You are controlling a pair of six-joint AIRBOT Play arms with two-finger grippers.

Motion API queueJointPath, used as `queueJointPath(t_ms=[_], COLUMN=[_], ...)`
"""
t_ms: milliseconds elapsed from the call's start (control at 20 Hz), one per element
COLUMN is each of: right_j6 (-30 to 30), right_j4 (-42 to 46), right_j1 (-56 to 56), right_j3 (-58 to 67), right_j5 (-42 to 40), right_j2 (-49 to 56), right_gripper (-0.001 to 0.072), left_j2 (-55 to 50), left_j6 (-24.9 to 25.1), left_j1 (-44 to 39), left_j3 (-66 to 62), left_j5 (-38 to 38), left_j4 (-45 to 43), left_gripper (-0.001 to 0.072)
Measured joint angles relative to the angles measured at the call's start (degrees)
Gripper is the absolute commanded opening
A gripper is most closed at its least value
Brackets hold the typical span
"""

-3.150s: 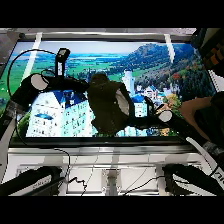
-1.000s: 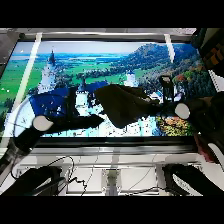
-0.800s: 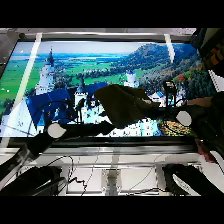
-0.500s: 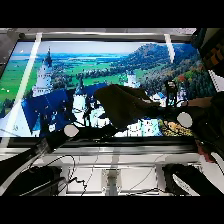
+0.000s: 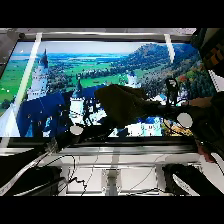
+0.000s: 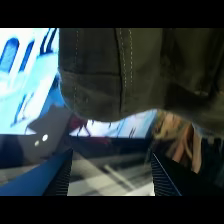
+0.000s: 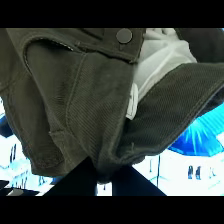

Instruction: Fold the clothes and pants, and hang the long-sleeved shirts on hangers.

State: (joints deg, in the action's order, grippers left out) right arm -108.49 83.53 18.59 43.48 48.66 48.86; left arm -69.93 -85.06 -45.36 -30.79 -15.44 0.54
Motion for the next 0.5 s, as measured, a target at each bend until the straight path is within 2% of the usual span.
queueJointPath(t_ms=[50,100,150,500], right_j6=[0.0,0.0,0.0,0.1], right_j4=[0.1,0.2,0.3,0.4], right_j1=[0.0,0.0,0.0,0.0], right_j3=[0.0,0.0,0.0,0.0], right_j5=[-0.2,-0.3,-0.4,-0.8], right_j2=[0.0,0.0,0.0,0.0], right_gripper=[0.0051,0.0051,0.0051,0.0051], left_j2=[-0.5,-1.3,-2.2,-9.9], left_j6=[0.1,0.2,0.2,0.4], left_j1=[-0.5,-1.1,-1.6,-3.0], left_j3=[-0.1,-0.4,-0.8,-7.1], left_j5=[0.9,1.4,1.5,1.8], left_j4=[0.6,1.1,1.4,3.3], left_gripper=[0.0521,0.0579,0.0601,0.0593])
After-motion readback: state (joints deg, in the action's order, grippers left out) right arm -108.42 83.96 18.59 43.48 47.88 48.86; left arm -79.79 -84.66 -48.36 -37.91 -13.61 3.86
